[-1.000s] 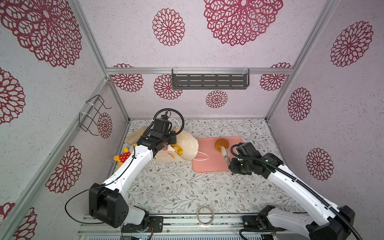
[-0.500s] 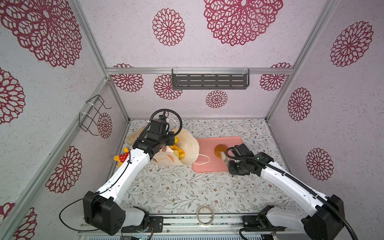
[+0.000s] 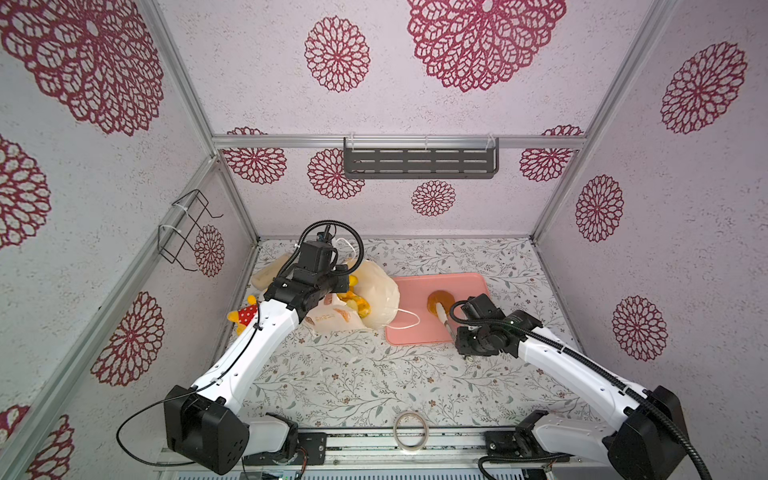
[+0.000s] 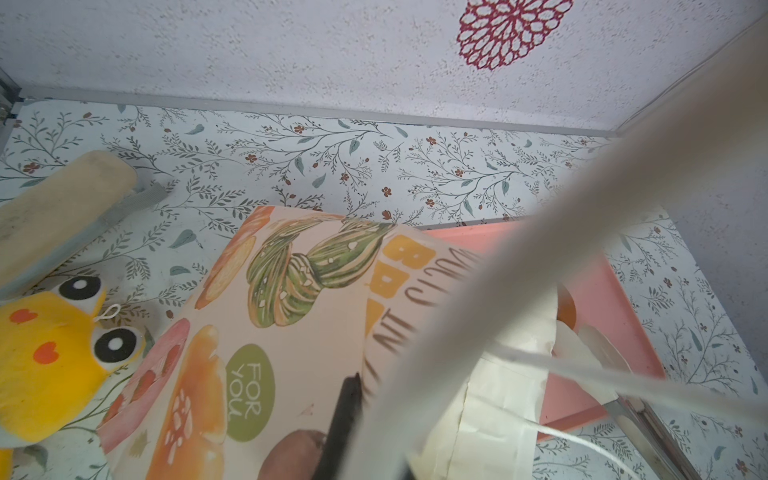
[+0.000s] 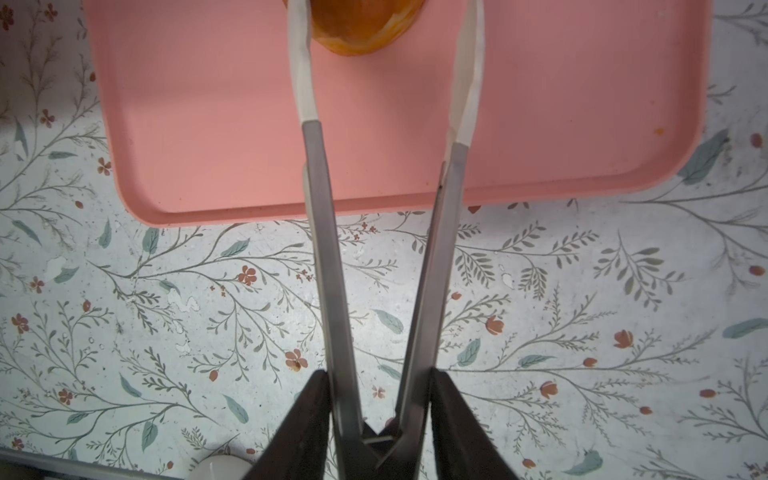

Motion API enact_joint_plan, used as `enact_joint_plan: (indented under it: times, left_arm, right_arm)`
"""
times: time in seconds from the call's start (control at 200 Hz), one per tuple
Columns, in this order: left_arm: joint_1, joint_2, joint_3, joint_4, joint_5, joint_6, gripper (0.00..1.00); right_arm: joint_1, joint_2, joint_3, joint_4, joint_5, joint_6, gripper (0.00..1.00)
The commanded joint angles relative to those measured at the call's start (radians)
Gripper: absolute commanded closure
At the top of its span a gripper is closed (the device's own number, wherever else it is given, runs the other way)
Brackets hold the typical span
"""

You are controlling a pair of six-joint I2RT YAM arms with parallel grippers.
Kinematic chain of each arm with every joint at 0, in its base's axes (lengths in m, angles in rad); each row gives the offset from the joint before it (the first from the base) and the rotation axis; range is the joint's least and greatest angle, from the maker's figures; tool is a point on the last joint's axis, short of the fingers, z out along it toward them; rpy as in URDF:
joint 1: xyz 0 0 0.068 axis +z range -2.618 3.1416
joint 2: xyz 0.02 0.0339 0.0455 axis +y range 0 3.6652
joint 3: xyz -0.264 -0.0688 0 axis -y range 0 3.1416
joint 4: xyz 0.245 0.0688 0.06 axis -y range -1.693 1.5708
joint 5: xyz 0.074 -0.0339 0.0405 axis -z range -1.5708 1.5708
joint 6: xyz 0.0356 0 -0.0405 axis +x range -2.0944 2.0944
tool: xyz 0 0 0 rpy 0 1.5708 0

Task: Take the fake bread out of the paper bag
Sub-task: 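Lower the orange bun onto the pink tray and open the tongs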

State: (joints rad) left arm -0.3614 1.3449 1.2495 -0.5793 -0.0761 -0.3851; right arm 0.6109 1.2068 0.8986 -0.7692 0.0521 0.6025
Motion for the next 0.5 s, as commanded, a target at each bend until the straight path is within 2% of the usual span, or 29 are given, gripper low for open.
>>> enact_joint_plan:
  times: [0.0,0.295,0.495]
  left_arm:
    - [0.007,-0.023,-0.013,0.020,-0.004,0.013,1.00]
    - [0.006,-0.033,-0.018,0.017,-0.013,0.021,1.00]
    - [0.006,-0.034,-0.021,0.019,-0.014,0.024,1.00]
  right_arm:
    - [-0.005,-0.009,-0.012,0.024,0.020,0.010,0.59]
    - [-0.005,-0.038,-0.031,0.030,0.023,0.021,0.63]
    - [-0.005,-0.098,-0.007,-0.007,0.011,0.017,0.62]
